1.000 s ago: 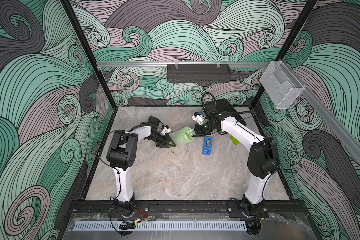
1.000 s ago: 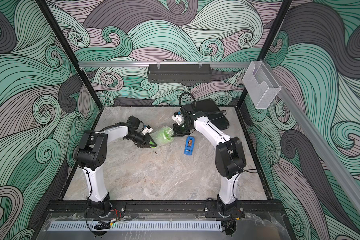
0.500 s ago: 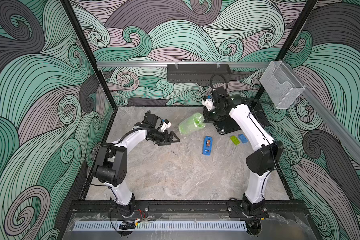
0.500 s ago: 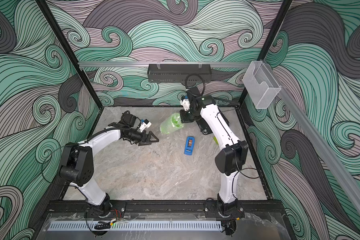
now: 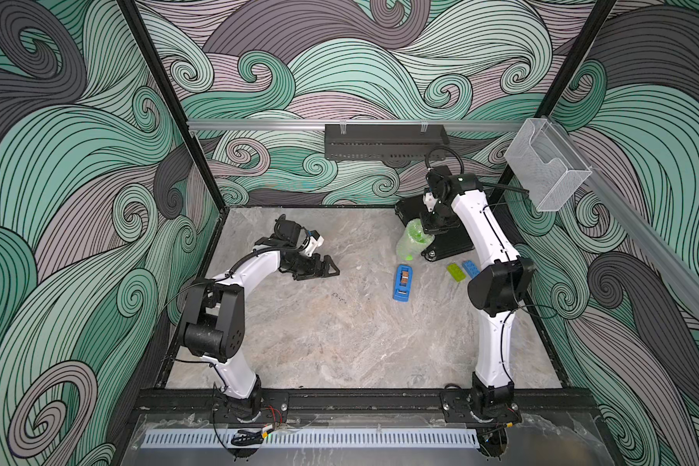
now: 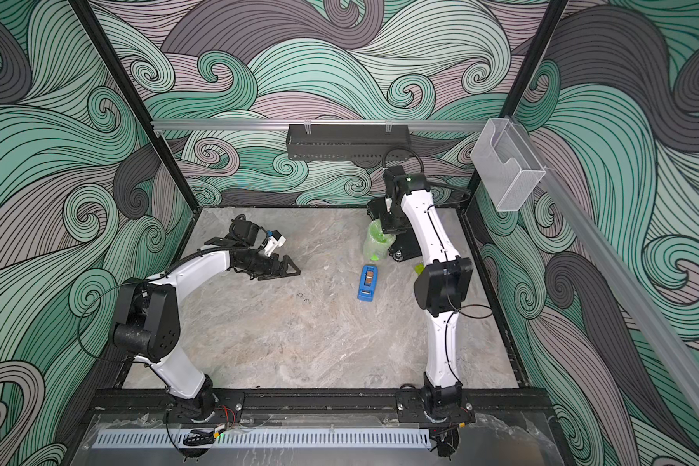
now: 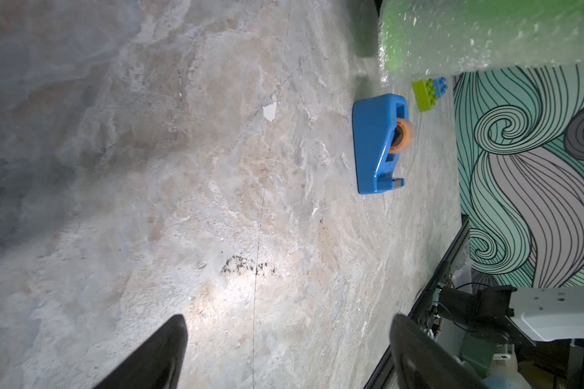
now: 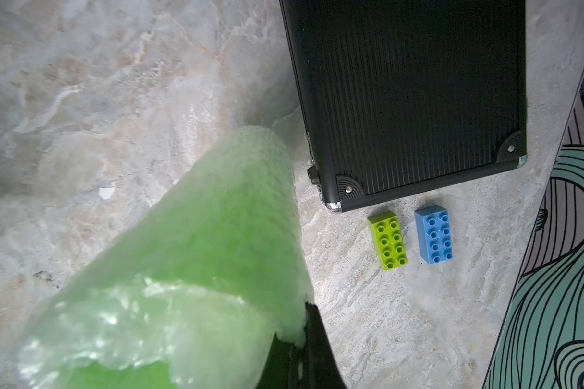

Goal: Wrap wine glasses in bubble wrap
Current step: Place the bubble wrap at the center of the board.

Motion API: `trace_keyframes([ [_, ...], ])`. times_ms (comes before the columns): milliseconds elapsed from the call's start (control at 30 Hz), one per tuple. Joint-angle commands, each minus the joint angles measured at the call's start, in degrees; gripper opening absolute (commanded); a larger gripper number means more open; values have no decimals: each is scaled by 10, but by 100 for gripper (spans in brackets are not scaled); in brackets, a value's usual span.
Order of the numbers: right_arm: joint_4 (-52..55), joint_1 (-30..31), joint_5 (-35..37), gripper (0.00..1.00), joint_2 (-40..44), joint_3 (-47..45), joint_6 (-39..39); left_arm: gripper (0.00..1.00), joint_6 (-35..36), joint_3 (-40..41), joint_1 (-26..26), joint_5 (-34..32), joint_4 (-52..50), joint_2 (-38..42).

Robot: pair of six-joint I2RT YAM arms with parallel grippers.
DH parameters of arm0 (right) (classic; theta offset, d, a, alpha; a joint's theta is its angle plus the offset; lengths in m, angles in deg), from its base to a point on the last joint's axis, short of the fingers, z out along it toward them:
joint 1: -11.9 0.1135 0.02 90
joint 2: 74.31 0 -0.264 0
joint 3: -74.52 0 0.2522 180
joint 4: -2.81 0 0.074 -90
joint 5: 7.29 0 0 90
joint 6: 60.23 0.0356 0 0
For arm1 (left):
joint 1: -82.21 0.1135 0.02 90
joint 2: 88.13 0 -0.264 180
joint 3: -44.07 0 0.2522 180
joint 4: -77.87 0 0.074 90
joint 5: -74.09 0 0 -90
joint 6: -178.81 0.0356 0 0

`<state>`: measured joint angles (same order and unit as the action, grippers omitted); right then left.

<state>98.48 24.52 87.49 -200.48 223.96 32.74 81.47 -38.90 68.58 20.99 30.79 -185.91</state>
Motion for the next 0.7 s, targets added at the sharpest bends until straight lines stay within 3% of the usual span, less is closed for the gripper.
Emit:
trace_keyframes([
  [0, 18, -2, 22, 0, -21, 27, -5, 93, 14, 6, 3, -16, -3, 11],
  [167, 18, -2, 12, 0, -60, 48, -5, 93, 15, 9, 3, -12, -1, 10],
  [200, 18, -3, 9, 3, -65, 51, -5, 93, 15, 9, 3, -12, -1, 8],
  [300, 17, -3, 2, 24, -69, 58, -5, 93, 16, 9, 3, -12, -2, 9],
  [400, 16, -3, -10, 35, -61, 64, -3, 93, 15, 8, 5, -13, -1, 10],
  [667, 9, -7, -42, 41, -23, 60, -2, 93, 21, -2, 14, -23, -11, 17],
])
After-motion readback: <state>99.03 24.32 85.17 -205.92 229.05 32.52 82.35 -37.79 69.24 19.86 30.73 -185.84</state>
